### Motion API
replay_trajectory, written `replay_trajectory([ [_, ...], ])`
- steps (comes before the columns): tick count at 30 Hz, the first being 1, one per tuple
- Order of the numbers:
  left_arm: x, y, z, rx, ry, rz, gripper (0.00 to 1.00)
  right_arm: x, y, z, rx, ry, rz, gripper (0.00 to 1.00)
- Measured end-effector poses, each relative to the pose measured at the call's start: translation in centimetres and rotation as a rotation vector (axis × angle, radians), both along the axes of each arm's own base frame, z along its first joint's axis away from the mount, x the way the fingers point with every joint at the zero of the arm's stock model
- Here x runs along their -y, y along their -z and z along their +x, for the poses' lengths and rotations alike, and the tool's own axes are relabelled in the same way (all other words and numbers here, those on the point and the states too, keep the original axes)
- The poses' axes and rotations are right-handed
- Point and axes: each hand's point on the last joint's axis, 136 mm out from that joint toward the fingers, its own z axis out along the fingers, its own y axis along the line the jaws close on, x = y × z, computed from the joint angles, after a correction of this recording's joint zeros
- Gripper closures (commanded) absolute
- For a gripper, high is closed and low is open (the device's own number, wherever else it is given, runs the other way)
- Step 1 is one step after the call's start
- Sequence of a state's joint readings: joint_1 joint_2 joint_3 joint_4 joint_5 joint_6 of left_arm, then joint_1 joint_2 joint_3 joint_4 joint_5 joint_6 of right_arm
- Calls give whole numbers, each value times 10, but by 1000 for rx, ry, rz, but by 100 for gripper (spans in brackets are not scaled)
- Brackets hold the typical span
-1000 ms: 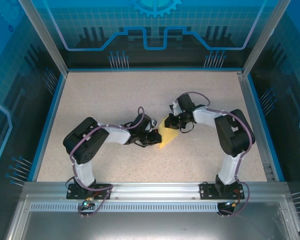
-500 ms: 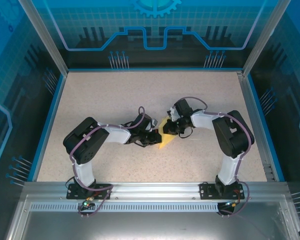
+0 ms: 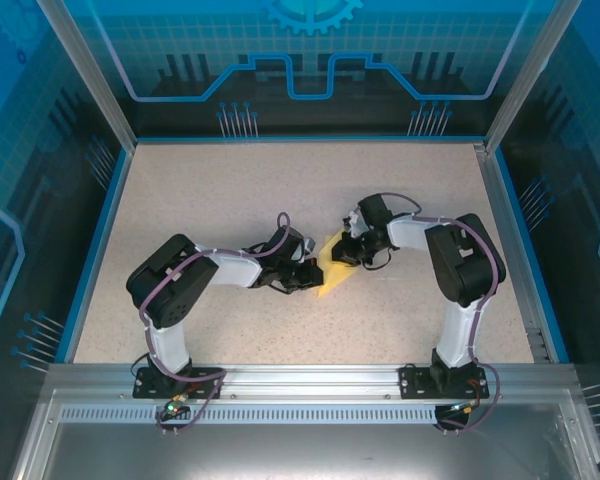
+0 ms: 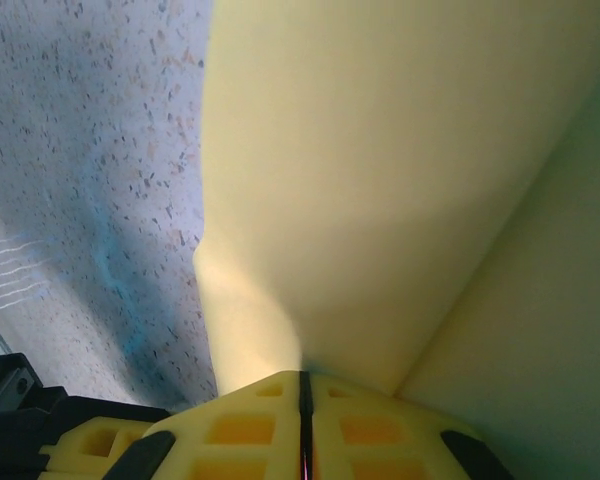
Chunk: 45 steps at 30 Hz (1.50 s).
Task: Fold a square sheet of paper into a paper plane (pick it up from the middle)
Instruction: Fourth fold the wing at the center of the table.
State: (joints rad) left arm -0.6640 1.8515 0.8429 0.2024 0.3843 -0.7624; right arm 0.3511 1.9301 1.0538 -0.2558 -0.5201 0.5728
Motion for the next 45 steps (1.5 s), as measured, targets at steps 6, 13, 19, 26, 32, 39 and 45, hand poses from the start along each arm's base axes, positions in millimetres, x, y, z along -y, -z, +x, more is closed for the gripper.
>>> replay_trajectory([
  [6, 0, 0, 1, 5, 0, 1, 96, 10, -1, 13, 7, 38, -6, 90],
  [13, 0, 0, 1, 5, 0, 1, 96, 31, -2, 38, 43, 104, -48, 90],
  [19, 0, 0, 1, 6, 0, 1, 96, 31, -1, 40, 25, 106, -50, 90],
  [26, 0, 0, 0, 6, 1, 1, 96, 50, -3, 64, 56, 164, -82, 89],
  [32, 0, 0, -2, 0, 6, -2, 96, 88, -7, 102, 113, 270, -136, 89],
  [39, 0, 0, -2, 0, 6, -2, 96, 88, -28, 101, 165, 273, -119, 88],
  [45, 0, 0, -2, 0, 7, -3, 96, 38, -57, 62, 222, 137, -42, 88],
])
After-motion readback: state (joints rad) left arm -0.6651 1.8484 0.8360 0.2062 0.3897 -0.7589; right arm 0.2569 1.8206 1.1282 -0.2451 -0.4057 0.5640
